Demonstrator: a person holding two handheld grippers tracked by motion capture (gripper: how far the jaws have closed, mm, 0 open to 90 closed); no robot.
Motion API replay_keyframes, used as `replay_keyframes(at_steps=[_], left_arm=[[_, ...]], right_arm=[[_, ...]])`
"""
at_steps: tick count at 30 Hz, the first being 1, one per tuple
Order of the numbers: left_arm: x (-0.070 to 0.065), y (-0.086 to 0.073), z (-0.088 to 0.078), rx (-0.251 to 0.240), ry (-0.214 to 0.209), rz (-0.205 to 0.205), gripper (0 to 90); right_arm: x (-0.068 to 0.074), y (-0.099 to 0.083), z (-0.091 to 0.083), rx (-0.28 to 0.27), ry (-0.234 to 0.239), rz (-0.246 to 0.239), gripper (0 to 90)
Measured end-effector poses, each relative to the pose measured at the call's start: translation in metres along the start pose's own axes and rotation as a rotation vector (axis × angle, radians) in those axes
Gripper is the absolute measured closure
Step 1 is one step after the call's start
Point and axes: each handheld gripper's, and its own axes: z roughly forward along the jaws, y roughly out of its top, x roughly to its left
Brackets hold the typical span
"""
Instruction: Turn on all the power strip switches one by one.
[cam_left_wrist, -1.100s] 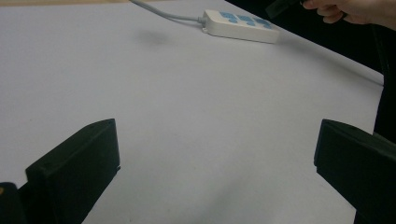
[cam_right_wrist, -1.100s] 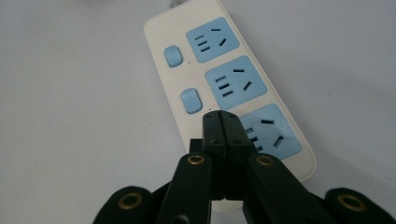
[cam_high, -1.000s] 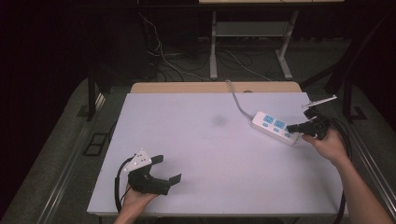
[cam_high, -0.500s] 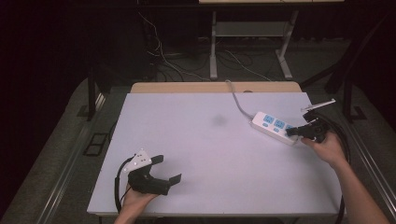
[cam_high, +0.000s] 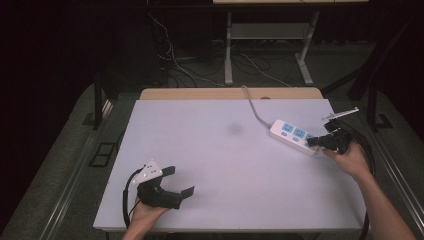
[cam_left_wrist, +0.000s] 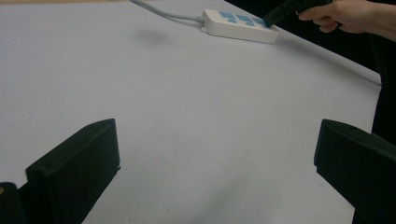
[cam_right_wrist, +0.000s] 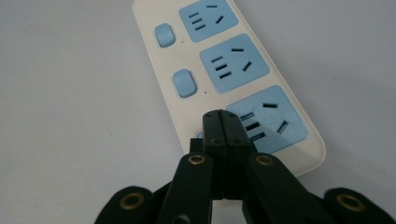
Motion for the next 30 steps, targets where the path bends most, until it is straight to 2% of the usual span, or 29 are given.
replay_keyframes(at_steps=[5, 9, 18, 24, 30], left_arm=[[-0.0008, -0.0001, 0.0003, 0.002, -0.002, 0.003, 0.0], [-0.0006, -0.0003, 0.0002, 0.004, -0.003, 0.004, 0.0], [0.0011, -0.0003, -0.0013, -0.007, -0.003, -0.009, 0.0], [0.0016, -0.0003, -0.0013, -0.008, -0.004, -0.011, 0.0], [0.0016, -0.0001, -0.0008, -0.006, -0.006, -0.01, 0.0]], right_arm=[[0.0003, -0.0007, 0.0006, -0.003, -0.003, 0.001, 90.0], [0.0032, -0.0005, 0.0015, 0.004, -0.023, -0.024, 90.0], [0.0026, 0.0, 0.0011, 0.003, -0.018, -0.025, 90.0], [-0.0003, -0.0003, -0.0004, -0.003, 0.004, 0.006, 90.0], [0.002, 0.0032, 0.0006, -0.004, 0.02, 0.009, 90.0]])
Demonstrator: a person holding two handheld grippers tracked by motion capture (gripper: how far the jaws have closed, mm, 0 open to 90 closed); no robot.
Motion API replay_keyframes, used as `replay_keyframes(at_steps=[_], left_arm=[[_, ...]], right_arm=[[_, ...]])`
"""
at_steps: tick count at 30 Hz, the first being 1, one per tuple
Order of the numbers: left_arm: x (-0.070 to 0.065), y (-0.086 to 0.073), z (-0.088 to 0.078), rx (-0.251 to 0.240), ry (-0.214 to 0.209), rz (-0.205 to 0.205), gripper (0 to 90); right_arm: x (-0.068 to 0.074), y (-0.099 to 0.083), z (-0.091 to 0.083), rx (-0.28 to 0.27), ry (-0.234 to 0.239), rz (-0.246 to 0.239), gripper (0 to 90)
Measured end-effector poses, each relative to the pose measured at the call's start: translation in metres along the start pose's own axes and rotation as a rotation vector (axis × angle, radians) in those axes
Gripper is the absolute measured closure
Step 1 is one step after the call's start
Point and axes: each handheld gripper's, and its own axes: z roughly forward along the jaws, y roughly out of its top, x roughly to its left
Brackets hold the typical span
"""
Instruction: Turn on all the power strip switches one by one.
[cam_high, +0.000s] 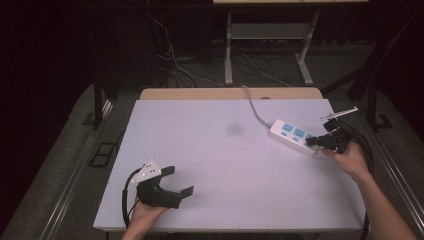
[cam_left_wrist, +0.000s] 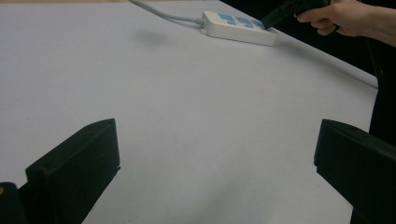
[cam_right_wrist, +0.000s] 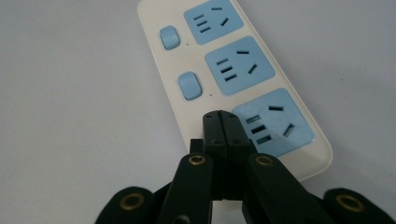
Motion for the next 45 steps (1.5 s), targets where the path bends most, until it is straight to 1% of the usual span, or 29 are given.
replay_keyframes(at_steps=[6, 13, 15, 20, 23, 26, 27, 32, 39, 45], left_arm=[[0.0, 0.0, 0.0, -0.001, 0.0, 0.0, 0.0], [0.0, 0.0, -0.001, -0.002, -0.001, 0.0, 0.0], [0.0, 0.0, -0.001, -0.002, -0.001, 0.0, 0.0], [0.0, 0.0, -0.001, -0.002, -0.002, 0.002, 0.0], [0.0, 0.0, -0.001, -0.003, 0.0, 0.002, 0.0], [0.0, 0.0, -0.001, -0.003, -0.001, 0.002, 0.0], [0.0, 0.0, -0.001, -0.003, -0.001, 0.002, 0.0], [0.0, 0.0, -0.001, -0.003, -0.002, 0.002, 0.0], [0.001, 0.0, -0.002, -0.001, -0.003, 0.002, 0.0], [0.001, 0.0, -0.002, -0.004, -0.001, 0.001, 0.0]], right_arm=[[0.005, 0.007, -0.002, -0.008, 0.008, -0.016, 90.0], [0.013, 0.024, -0.014, -0.021, 0.006, -0.045, 90.0], [0.014, 0.028, -0.017, -0.031, 0.014, -0.048, 90.0], [0.016, 0.035, -0.02, -0.036, 0.013, -0.052, 90.0], [0.019, 0.043, -0.022, -0.039, 0.01, -0.068, 90.0], [0.021, 0.047, -0.022, -0.042, 0.012, -0.072, 90.0], [0.023, 0.05, -0.021, -0.04, 0.009, -0.077, 90.0], [0.025, 0.055, -0.014, -0.034, 0.012, -0.084, 90.0], [0.027, 0.056, -0.002, -0.013, 0.017, -0.086, 90.0], [0.026, 0.057, 0.006, -0.003, 0.019, -0.085, 90.0]])
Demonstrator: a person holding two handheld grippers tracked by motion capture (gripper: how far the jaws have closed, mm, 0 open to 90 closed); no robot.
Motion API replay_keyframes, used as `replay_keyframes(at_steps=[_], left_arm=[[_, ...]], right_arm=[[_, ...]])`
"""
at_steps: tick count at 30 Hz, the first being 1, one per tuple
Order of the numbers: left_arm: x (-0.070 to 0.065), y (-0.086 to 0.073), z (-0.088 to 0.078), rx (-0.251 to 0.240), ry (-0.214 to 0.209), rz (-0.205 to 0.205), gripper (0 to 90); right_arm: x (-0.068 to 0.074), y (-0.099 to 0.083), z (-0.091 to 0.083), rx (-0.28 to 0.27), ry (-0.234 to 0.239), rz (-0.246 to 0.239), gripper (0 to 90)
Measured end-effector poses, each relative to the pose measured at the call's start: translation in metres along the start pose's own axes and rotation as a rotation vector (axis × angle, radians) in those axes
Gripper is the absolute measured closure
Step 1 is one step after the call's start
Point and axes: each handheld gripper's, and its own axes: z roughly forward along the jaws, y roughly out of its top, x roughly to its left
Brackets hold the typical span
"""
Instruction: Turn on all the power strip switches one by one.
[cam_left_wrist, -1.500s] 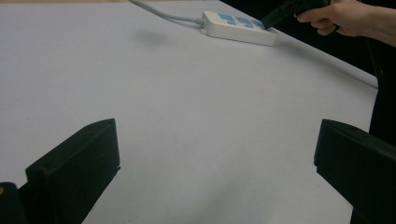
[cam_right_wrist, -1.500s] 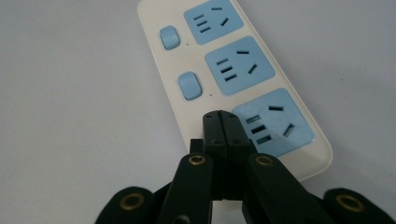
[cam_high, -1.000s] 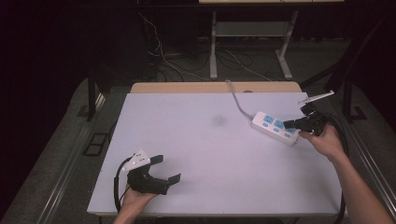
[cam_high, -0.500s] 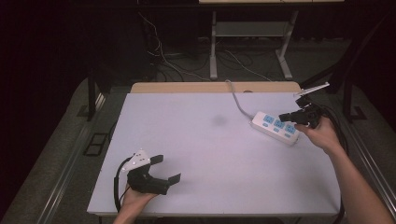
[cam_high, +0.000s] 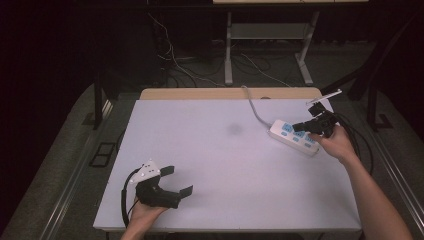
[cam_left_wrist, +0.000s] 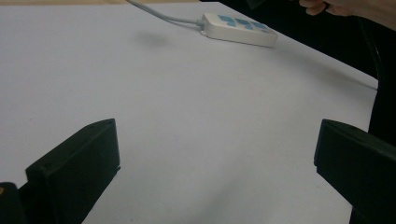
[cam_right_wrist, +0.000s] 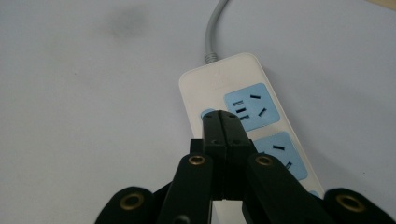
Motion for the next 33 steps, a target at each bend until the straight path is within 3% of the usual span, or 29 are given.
replay_keyframes(at_steps=[25, 33], left_arm=[[0.0, 0.0, 0.0, -0.001, 0.002, -0.002, 0.0], [0.0, 0.0, 0.0, 0.001, 0.0, 0.0, 0.0]], right_arm=[[-0.007, -0.014, 0.02, 0.09, -0.012, 0.006, 90.0], [-0.008, -0.016, 0.021, 0.081, -0.005, 0.01, 90.0]])
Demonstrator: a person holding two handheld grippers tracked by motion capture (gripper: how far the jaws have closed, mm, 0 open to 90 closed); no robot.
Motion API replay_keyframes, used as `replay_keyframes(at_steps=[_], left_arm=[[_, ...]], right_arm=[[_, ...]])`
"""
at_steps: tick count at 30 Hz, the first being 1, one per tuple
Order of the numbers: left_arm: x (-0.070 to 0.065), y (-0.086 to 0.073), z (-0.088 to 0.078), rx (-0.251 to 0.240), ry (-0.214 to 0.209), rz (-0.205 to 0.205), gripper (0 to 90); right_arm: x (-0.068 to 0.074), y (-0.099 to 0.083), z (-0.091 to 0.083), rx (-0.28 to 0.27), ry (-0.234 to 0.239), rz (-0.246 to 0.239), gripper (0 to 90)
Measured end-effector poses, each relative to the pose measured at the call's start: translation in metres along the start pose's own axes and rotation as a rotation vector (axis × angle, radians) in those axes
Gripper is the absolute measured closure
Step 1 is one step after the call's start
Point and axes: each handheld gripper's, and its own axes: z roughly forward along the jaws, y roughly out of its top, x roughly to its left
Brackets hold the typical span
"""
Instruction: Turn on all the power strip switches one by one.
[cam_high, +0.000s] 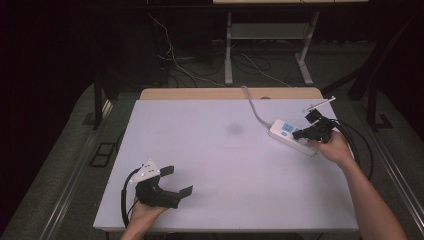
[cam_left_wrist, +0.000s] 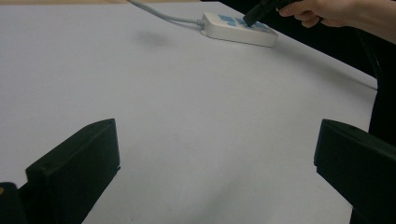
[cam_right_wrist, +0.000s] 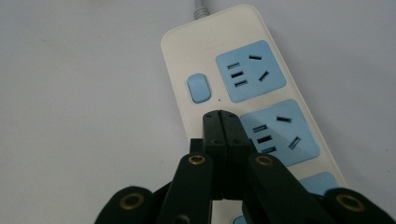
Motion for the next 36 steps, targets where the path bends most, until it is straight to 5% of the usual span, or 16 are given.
replay_keyframes(at_steps=[26, 28, 31, 36], left_arm=[[-0.0015, -0.0009, -0.0006, -0.005, -0.012, -0.008, 0.0], [-0.0014, -0.0009, -0.0007, -0.005, -0.012, -0.009, 0.0], [-0.0016, -0.001, -0.0008, -0.004, -0.011, -0.009, 0.0], [-0.0012, -0.0013, -0.0028, -0.008, -0.009, -0.01, 0.0]], right_arm=[[-0.003, -0.009, 0.0025, -0.051, 0.018, 0.006, 90.0], [-0.0027, -0.0093, 0.0037, -0.05, 0.046, 0.012, 90.0], [0.0008, -0.0061, 0.006, -0.053, 0.009, -0.003, 90.0], [-0.0007, -0.0075, 0.0061, -0.061, 0.019, 0.001, 90.0]])
